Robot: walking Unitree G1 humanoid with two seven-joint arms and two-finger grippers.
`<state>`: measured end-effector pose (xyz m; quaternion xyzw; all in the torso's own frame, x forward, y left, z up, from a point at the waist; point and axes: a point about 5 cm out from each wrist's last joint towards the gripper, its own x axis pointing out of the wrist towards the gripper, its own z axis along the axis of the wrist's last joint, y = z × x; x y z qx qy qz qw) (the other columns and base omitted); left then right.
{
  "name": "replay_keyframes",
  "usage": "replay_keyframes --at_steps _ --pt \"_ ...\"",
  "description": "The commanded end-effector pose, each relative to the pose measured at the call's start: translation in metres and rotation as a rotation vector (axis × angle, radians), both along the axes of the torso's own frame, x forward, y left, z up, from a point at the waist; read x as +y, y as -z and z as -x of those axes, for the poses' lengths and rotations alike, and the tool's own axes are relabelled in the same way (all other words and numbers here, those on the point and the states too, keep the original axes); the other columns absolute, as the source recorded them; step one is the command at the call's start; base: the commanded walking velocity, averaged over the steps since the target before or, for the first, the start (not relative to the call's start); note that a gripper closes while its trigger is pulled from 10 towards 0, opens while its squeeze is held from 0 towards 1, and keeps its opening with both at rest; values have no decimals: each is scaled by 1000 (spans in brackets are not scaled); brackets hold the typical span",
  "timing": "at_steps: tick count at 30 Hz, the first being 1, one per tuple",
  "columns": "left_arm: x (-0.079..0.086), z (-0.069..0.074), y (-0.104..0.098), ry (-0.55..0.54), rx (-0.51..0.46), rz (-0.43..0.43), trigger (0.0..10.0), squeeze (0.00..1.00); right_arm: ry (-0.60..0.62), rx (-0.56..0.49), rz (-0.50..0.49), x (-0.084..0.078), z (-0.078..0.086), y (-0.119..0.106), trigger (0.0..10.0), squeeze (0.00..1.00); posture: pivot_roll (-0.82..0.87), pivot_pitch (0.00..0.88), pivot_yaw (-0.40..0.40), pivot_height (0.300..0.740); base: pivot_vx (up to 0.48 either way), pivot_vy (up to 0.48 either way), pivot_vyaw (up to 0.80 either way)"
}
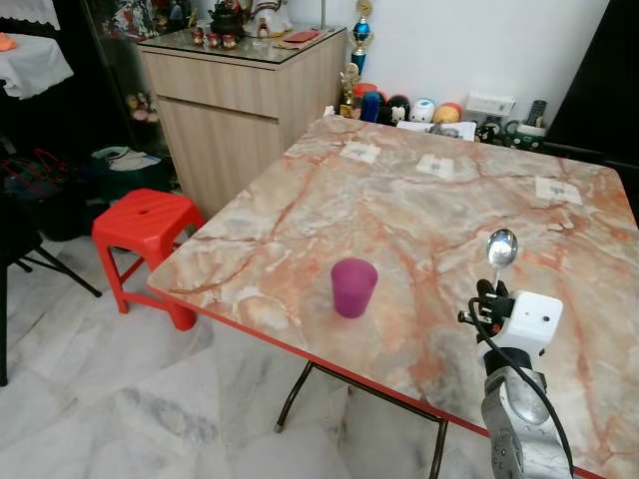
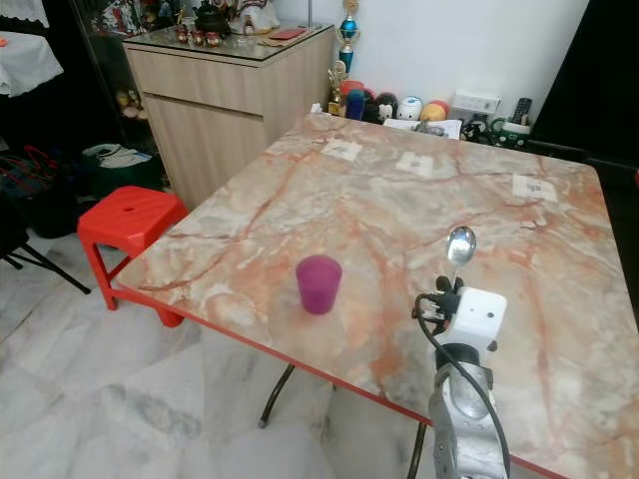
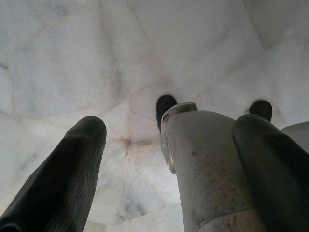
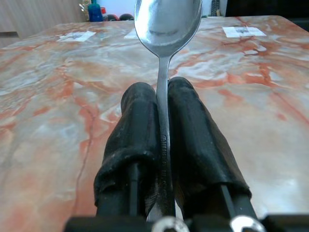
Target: Setting the table
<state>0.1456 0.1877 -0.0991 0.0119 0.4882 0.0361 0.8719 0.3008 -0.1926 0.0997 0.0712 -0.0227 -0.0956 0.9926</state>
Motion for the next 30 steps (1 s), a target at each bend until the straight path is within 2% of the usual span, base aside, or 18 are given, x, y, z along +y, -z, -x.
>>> replay_keyframes --at_steps 1,6,17,24,30 --pt "-5 8 4 25 29 0 10000 0 10 -34 -6 -3 -1 -7 10000 0 31 0 -28 740 0 -472 -781" --pt "-5 8 4 29 29 0 10000 0 12 -37 -12 -1 -1 -7 10000 0 27 0 -29 740 0 -472 -781" --pt "-6 8 4 37 31 -1 10000 0 21 -42 -4 2 0 -6 10000 0 29 0 -30 740 0 -472 0" --pt "-6 8 4 42 31 -1 10000 0 34 -80 -25 2 -2 -13 10000 0 28 0 -29 740 0 -472 0" --pt "-6 8 4 47 30 -1 10000 0 40 -97 -28 2 -2 -15 10000 0 24 0 -30 740 0 -472 -406"
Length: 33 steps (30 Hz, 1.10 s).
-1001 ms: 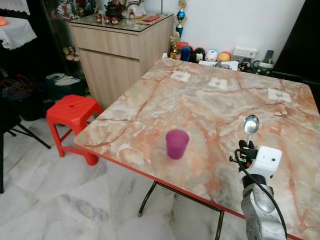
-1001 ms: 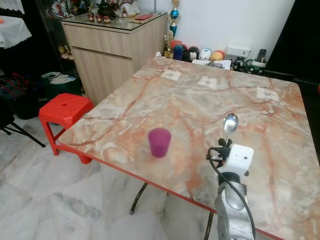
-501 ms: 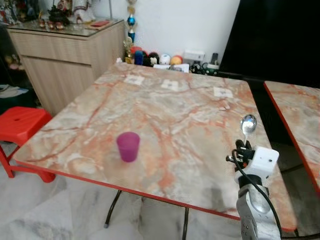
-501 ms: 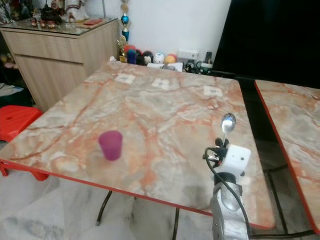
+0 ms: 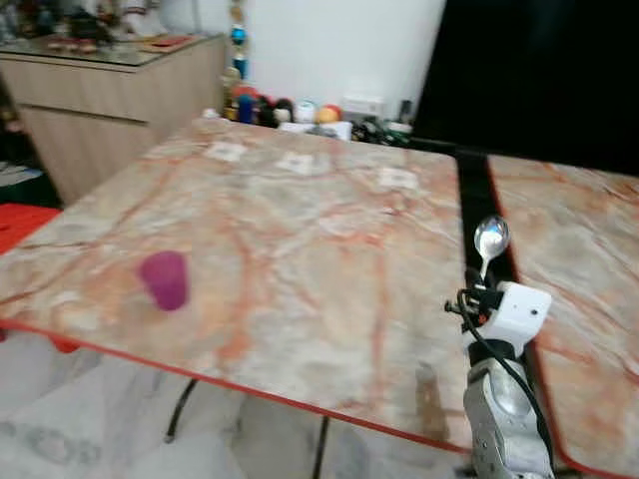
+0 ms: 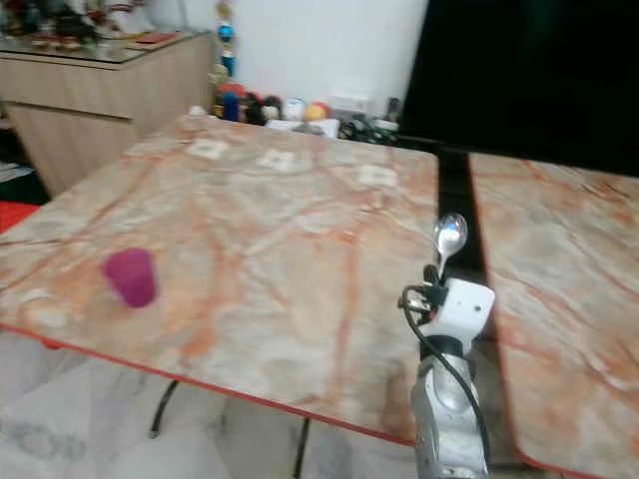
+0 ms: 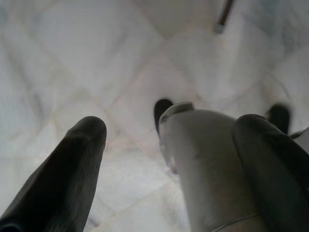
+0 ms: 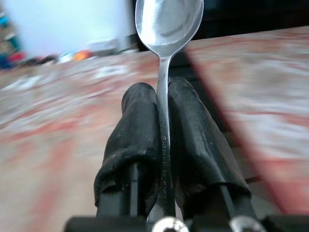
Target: Setting the table
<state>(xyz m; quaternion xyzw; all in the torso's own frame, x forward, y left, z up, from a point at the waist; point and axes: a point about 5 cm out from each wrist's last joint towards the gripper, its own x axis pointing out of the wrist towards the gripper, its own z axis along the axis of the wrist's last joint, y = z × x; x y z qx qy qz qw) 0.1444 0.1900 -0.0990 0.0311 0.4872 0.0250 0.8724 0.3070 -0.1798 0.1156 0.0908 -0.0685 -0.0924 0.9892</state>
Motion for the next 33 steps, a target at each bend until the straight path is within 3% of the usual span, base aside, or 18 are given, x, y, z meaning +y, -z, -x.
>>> replay_keyframes --at_steps 1,33 --pt "-8 7 4 8 30 22 10000 0 42 2 9 -10 4 1 10000 0 23 0 -31 740 0 -472 0" --pt "-8 4 3 -18 18 29 10000 0 88 -49 43 -17 -2 -14 10000 0 21 0 -29 740 0 -472 0"
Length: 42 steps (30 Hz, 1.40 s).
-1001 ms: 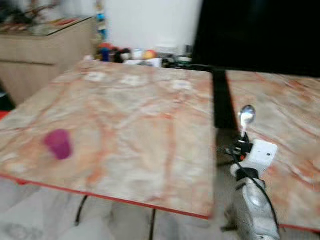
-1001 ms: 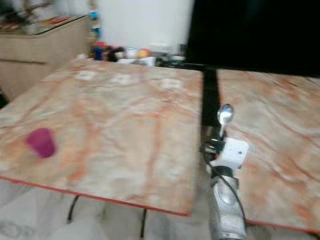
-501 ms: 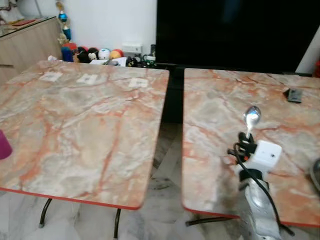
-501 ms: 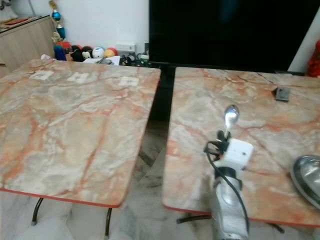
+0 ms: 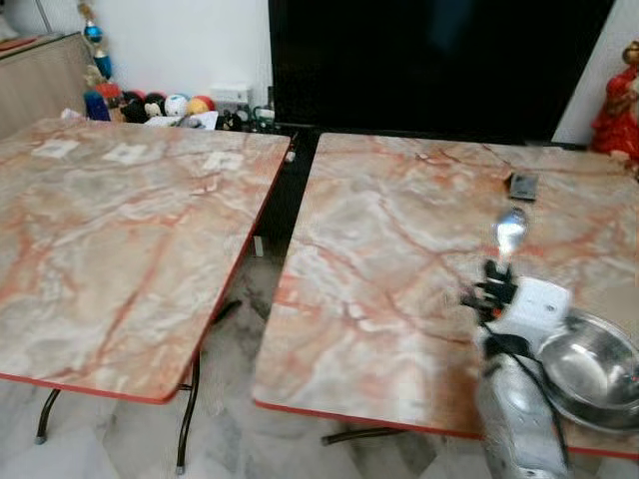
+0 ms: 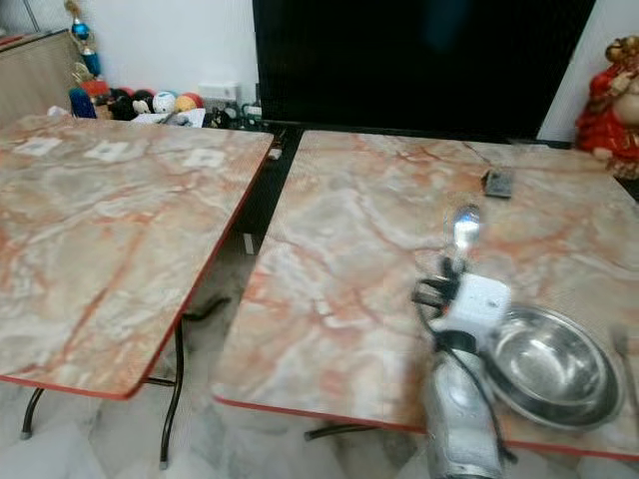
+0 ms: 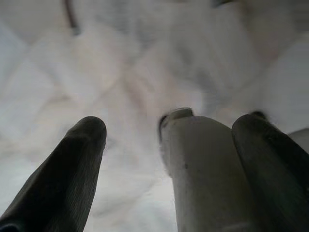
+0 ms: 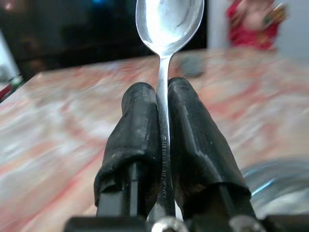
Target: Setting the table
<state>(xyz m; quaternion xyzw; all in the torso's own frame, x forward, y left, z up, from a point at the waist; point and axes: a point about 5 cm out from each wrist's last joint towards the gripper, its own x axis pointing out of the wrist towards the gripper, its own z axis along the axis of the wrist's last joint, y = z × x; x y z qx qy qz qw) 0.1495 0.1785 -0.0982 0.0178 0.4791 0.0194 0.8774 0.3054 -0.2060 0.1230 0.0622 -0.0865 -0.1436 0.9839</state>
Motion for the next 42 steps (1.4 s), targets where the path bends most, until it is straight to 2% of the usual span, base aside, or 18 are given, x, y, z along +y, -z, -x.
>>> replay_keyframes --at_steps 1,11,18,22,29,34,38,42 --pt "3 9 3 -16 38 0 10000 0 -19 -27 -6 8 -4 -7 10000 0 21 0 -29 740 0 -472 0" --pt "3 8 3 -19 35 0 10000 0 38 -45 9 -3 -4 -14 10000 0 20 0 -28 740 0 -472 0" --pt "3 8 3 -28 41 -3 10000 0 119 -15 15 -13 8 -9 10000 0 18 0 -27 740 0 -182 0" --pt "3 8 3 -21 42 -3 10000 0 243 35 27 -35 24 -2 10000 0 2 0 -19 740 0 0 0" --pt "3 6 3 -20 38 -1 10000 0 258 104 42 -48 22 3 10000 0 -2 0 -23 740 0 0 0" --pt "2 7 3 -55 38 16 10000 0 229 116 49 -46 16 0 10000 0 4 0 -26 740 0 0 0" --pt "2 7 3 -56 41 15 10000 0 195 123 25 -40 10 0 10000 0 7 0 -27 740 0 427 0" --pt "2 7 3 -43 41 8 10000 0 183 139 10 -36 8 2 10000 0 10 0 -28 740 0 0 -762"
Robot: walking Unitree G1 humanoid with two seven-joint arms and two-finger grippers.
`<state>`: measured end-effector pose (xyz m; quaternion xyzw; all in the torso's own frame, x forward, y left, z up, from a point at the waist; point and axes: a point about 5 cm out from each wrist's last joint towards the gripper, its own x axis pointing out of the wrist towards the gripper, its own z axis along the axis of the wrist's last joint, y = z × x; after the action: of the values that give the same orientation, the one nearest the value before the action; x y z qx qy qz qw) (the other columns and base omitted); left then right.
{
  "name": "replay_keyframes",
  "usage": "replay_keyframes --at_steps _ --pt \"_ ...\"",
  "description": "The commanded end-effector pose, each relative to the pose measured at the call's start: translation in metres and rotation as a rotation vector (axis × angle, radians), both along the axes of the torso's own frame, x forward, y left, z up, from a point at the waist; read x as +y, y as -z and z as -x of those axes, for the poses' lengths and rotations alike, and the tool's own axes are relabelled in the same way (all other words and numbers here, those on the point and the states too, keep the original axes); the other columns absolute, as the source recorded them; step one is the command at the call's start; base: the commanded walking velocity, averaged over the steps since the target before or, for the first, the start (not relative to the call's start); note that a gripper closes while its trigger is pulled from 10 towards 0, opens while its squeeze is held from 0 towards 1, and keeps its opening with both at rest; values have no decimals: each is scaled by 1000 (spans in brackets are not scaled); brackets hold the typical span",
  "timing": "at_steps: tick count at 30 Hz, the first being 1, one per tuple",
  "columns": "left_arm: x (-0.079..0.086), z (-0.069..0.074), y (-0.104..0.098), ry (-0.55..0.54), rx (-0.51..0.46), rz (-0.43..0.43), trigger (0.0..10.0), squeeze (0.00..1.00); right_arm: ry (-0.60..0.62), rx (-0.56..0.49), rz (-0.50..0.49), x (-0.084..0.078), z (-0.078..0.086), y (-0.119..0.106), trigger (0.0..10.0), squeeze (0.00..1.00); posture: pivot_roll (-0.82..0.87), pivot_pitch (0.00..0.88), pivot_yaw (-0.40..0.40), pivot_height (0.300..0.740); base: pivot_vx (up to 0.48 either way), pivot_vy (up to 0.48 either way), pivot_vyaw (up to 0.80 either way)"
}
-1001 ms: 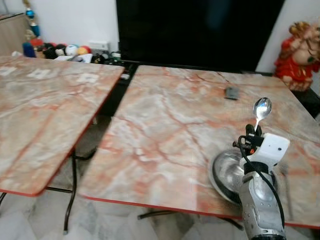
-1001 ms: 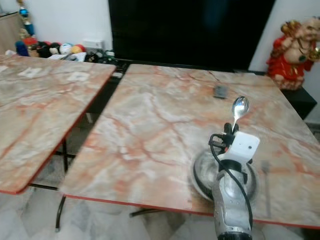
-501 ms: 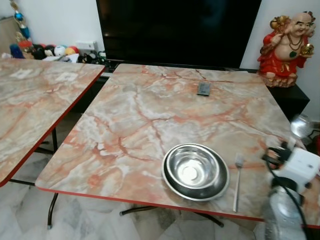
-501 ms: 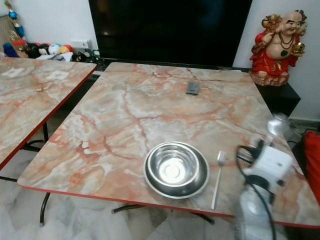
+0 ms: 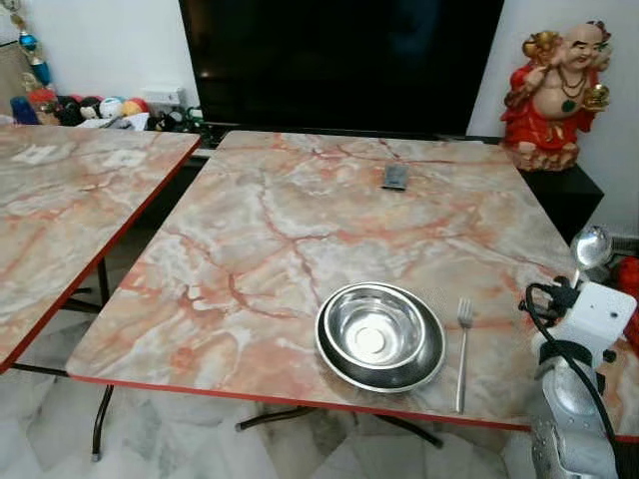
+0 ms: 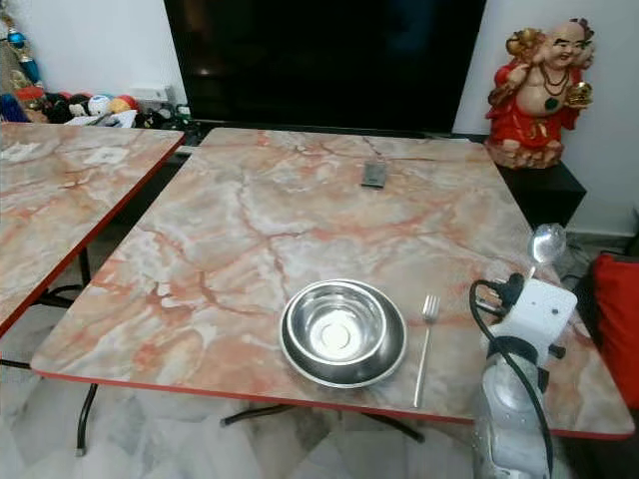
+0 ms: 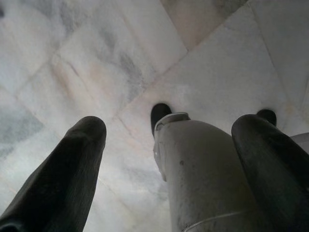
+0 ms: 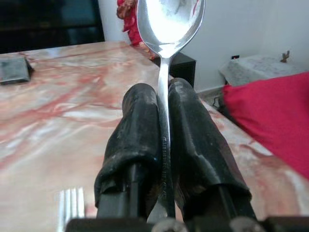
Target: Setting the table
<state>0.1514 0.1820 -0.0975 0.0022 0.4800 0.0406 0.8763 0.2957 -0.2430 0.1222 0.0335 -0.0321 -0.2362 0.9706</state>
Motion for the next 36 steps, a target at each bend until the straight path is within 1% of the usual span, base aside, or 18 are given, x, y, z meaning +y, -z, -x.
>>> replay_keyframes --at_steps 1,3,5,7,9,10,12,13,15,18,21,22,24,26,27,29,33,36 --pt "-2 9 4 9 40 2 10000 0 -2 23 -6 1 -2 2 10000 0 10 0 -28 740 0 0 -800" --pt "-2 9 4 9 40 3 10000 0 -7 68 -5 1 -3 7 10000 0 9 0 -26 740 0 0 -531" --pt "-2 9 4 10 40 2 10000 0 -14 82 -6 2 -4 9 10000 0 9 0 -26 740 0 0 0" --pt "-2 9 4 9 39 3 10000 0 -47 135 15 3 -6 15 10000 0 9 0 -25 740 0 0 0" --pt "-2 8 4 11 40 4 10000 0 -73 239 22 3 -9 25 10000 0 9 0 -25 740 0 0 0" --pt "-2 9 4 9 39 4 10000 0 -84 265 16 2 -9 29 10000 0 9 0 -25 740 0 0 0" --pt "-2 8 4 9 39 4 10000 0 -87 266 8 2 -9 30 10000 0 12 0 -25 740 0 0 0" --pt "-2 8 4 8 39 4 10000 0 -116 303 8 3 -10 34 10000 0 10 0 -24 740 0 0 0" --pt "-2 8 4 9 39 4 10000 0 -129 334 11 3 -11 36 10000 0 11 0 -23 740 0 0 0" --pt "-1 8 4 9 38 3 10000 0 -140 355 -6 3 -11 38 10000 0 10 0 -23 740 0 0 0" --pt "-1 8 3 10 38 4 10000 0 -154 405 -14 1 -7 44 10000 0 8 0 -22 740 0 0 0" --pt "-1 8 3 11 37 5 10000 0 -153 439 -12 0 -3 48 10000 0 7 0 -23 740 0 0 0" --pt "-1 8 3 11 37 5 10000 0 -153 448 -15 0 -2 49 10000 0 5 0 -23 740 0 0 0" --pt "-1 7 3 12 36 5 10000 0 -153 469 -55 -1 7 53 10000 0 -1 0 -22 740 0 0 0" --pt "-1 7 3 12 36 5 10000 0 -153 469 -55 -1 7 53 10000 0 -1 0 -22 740 0 0 0" --pt "-1 7 3 19 37 4 10000 0 -165 455 -104 2 12 53 10000 0 -7 0 -21 740 0 0 0" --pt "0 7 3 21 38 4 10000 0 -173 449 -128 3 15 52 10000 0 -9 0 -21 740 0 0 0" --pt "0 7 3 22 37 3 10000 0 -186 456 -167 2 17 53 10000 0 -11 0 -23 740 0 0 0"
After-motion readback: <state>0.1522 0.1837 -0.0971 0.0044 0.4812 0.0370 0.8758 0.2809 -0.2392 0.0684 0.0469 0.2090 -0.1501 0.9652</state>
